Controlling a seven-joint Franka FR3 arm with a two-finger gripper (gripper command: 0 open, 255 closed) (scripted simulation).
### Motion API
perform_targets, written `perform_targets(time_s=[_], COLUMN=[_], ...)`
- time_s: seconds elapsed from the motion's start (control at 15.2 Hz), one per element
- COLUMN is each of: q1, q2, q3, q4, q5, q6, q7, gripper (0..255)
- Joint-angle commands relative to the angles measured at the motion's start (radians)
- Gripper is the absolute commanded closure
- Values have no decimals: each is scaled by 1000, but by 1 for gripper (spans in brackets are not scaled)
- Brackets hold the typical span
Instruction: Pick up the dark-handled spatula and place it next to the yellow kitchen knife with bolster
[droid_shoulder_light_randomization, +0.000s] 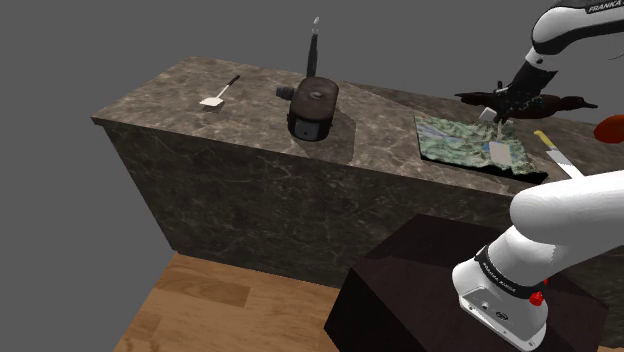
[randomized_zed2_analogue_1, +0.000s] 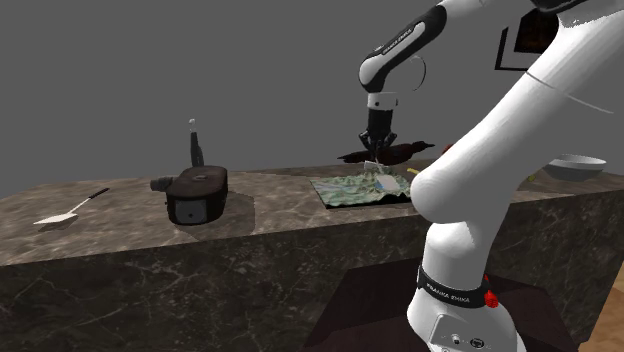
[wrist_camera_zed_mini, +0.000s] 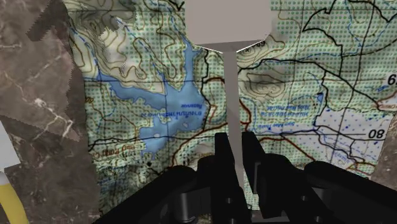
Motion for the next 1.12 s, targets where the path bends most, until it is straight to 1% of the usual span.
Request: perform_targets(time_s=[0.0,0.33,0.59,0.86,1.06], q1=[-18,-53,-67,-68,-63], q2=[13,66,130,214,294], q3=[-41,-150,-241,-337,-413], q4=[12,74,143,229,303], q5=[-15,-35,-31,-1,46], q6=[6,12,18,23,25], q7=[-51,-186,-300,-423,-526], gripper=[255,255,255,255,255])
